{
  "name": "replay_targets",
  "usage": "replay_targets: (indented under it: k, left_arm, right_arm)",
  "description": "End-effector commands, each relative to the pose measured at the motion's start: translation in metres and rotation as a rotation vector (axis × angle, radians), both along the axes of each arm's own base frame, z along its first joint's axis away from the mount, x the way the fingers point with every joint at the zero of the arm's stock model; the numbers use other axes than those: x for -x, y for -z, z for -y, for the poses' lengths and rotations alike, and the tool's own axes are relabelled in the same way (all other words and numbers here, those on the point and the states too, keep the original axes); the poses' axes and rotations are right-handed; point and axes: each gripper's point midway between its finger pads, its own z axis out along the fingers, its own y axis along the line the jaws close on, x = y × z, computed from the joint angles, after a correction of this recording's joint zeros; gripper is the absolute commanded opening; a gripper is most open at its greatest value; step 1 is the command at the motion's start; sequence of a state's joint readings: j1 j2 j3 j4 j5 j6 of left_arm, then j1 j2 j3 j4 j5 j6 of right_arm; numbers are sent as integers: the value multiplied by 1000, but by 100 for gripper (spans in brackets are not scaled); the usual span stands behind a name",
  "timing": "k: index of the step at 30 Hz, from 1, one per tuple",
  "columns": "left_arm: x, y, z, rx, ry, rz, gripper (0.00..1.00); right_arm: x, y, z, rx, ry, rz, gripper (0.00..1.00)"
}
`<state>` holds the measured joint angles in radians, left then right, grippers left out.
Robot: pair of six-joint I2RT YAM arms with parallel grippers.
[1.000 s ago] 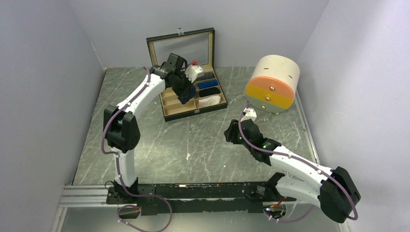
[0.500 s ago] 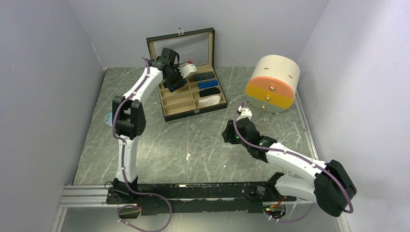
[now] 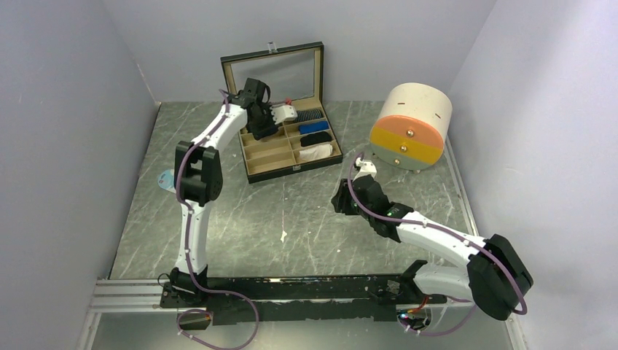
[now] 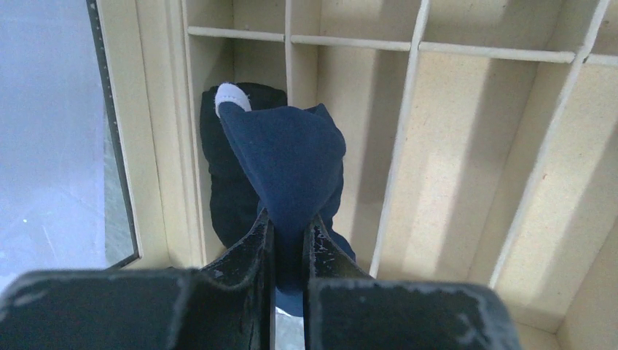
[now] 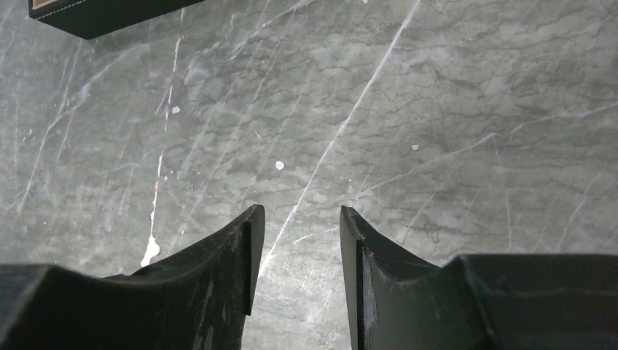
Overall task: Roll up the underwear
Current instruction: Place the underwear in the storage box.
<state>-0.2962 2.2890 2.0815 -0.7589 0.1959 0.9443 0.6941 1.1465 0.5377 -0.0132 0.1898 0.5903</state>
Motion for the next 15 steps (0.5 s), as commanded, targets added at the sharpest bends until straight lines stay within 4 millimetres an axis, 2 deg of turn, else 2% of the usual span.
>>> replay_targets:
  k: [1, 15]
  left_arm:
    - [-12, -2, 12, 20, 78, 42, 5]
    - [-10, 36, 0, -34, 89, 3, 5]
  right_arm:
    - [-14, -22, -11, -53, -6, 60, 46]
    - [-17, -11, -14, -20, -44, 28, 48]
